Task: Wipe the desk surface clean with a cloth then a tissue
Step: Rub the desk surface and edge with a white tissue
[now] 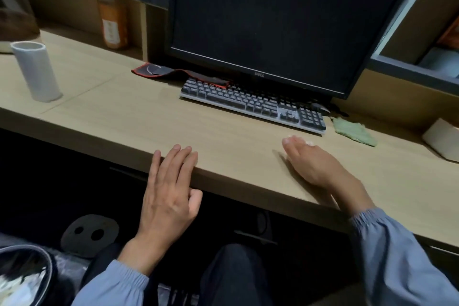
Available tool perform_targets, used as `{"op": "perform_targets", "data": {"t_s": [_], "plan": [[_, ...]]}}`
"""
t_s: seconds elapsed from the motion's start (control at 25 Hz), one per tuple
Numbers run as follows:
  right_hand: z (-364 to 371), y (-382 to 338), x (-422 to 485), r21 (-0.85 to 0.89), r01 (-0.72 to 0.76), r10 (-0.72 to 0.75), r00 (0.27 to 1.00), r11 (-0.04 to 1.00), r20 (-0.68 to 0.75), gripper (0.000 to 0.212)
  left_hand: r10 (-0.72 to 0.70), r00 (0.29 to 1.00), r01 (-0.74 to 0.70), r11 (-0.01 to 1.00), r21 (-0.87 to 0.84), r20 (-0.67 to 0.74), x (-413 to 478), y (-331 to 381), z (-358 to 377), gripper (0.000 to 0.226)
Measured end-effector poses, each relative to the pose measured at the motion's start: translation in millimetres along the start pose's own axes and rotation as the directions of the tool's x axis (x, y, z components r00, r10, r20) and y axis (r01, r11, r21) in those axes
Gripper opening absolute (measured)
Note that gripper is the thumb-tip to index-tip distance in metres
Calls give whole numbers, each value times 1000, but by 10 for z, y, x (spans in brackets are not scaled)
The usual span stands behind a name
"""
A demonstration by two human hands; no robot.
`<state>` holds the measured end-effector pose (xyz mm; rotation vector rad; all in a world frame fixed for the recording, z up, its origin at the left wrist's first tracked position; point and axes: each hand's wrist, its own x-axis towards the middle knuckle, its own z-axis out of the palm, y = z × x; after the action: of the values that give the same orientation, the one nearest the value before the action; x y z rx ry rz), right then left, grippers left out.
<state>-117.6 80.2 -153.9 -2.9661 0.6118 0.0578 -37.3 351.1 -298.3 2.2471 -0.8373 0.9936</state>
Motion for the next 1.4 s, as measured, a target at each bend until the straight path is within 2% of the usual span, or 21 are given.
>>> {"op": "perform_targets", "data": {"t_s": [0.08,0.16,0.24,0.32,0.4,0.44,0.48,0.56,0.68,0.76,0.8,0.84,0.92,1.0,1.04,1.08,1.2,1.24,1.28,1.32,1.4], "plan": [[199,-504,-129,54,203,-205,978,978,31,63,-7,1000,7,1000,7,-13,1,-43,10,64],[363,-965,-355,86,437,-443,895,895,58,63,-11,1000,11,1000,1,-11,21,-88,8,66],[379,-1022,-369,42,544,-545,837,838,54,63,-8,1000,8,1000,13,-13,37,-145,-11,66],[227,-741,-157,48,444,-446,892,895,76,61,-11,1000,12,999,33,-22,40,-203,-29,66],[-20,-374,21,18,176,-177,979,984,99,59,-26,999,27,998,48,-29,28,-232,-43,66],[-112,-259,86,25,69,-71,995,997,66,58,-37,999,38,998,51,-31,28,-240,-46,66],[-133,-240,111,30,24,-25,999,999,42,57,-45,999,46,998,50,-27,28,-241,-44,67],[-44,-581,34,20,148,-148,988,989,50,57,-60,998,61,997,50,-17,41,-276,-42,68],[307,-1280,-250,78,508,-514,854,858,86,61,-64,998,65,995,72,-6,48,-364,-59,71],[373,-1378,-269,50,606,-608,791,794,69,62,-61,998,61,994,90,-6,50,-429,-86,71],[350,-1265,-142,37,584,-585,808,811,72,62,-60,998,60,993,99,-5,46,-460,-104,71],[293,-1094,8,28,510,-510,855,860,89,62,-61,998,61,992,106,-5,46,-483,-116,71],[108,-683,270,-3,263,-262,962,965,72,65,-81,997,82,991,109,-14,36,-512,-142,71],[8,-558,385,24,104,-104,994,994,16,68,-111,994,113,988,108,-24,27,-550,-174,73],[30,-688,348,46,143,-144,989,989,19,67,-115,993,117,988,104,-25,33,-555,-174,73],[104,-941,284,64,245,-247,968,967,33,66,-117,993,119,987,104,-27,40,-575,-183,73],[411,-1708,-28,65,584,-588,806,809,74,65,-118,992,121,987,105,-33,54,-667,-193,74],[441,-1800,-51,37,646,-647,759,762,70,65,-124,992,127,986,110,-37,52,-706,-203,74],[392,-1788,9,20,664,-663,744,747,76,64,-131,991,135,984,118,-40,46,-743,-217,75],[323,-1666,135,-8,642,-638,764,767,96,63,-138,990,142,982,127,-41,38,-776,-233,76],[116,-1304,414,-55,453,-442,887,890,135,60,-150,988,155,978,137,-44,17,-828,-264,76]]}}
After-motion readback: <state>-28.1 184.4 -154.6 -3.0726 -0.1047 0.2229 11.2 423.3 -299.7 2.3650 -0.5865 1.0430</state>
